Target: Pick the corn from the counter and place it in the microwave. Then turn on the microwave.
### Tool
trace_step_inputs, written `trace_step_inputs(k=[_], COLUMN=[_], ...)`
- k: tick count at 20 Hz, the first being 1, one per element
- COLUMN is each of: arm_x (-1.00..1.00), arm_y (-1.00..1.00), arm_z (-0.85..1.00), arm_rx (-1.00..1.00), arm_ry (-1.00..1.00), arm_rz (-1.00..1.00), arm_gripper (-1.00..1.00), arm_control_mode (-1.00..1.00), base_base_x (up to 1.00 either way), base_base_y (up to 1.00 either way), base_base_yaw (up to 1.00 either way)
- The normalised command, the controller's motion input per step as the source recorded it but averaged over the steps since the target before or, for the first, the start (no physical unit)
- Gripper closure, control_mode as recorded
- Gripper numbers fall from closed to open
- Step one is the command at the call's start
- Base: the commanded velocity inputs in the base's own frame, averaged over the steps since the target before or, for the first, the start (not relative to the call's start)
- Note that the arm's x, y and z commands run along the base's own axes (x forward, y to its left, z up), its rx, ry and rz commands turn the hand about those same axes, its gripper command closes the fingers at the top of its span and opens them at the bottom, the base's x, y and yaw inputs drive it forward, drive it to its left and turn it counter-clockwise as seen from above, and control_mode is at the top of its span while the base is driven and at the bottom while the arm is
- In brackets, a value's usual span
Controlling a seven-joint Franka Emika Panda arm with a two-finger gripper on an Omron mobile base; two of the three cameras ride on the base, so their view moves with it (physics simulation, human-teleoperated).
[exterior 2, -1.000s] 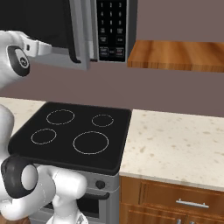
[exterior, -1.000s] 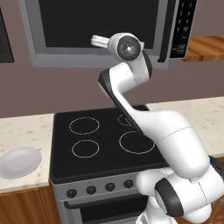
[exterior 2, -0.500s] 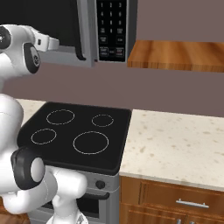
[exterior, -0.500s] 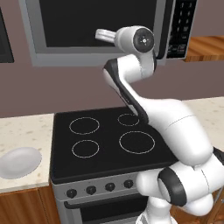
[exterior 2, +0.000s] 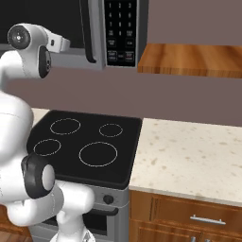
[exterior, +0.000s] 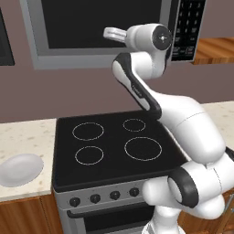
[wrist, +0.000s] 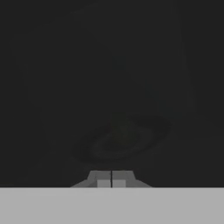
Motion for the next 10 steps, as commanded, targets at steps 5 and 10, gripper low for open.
trace_step_inputs(k=[5, 10], arm_x=[0.20, 0.24], arm_y=[-0.10, -0.10], arm_z=[0.00, 0.00], arm_rx=[0.02, 0.02], arm_ry=[0.00, 0.00], arm_rz=[0.08, 0.08], arm_gripper=[1.00, 1.00], arm_control_mode=[-1.00, -1.00], base_base_x=[0.00, 0.00], base_base_y=[0.00, 0.00], base_base_yaw=[0.00, 0.00])
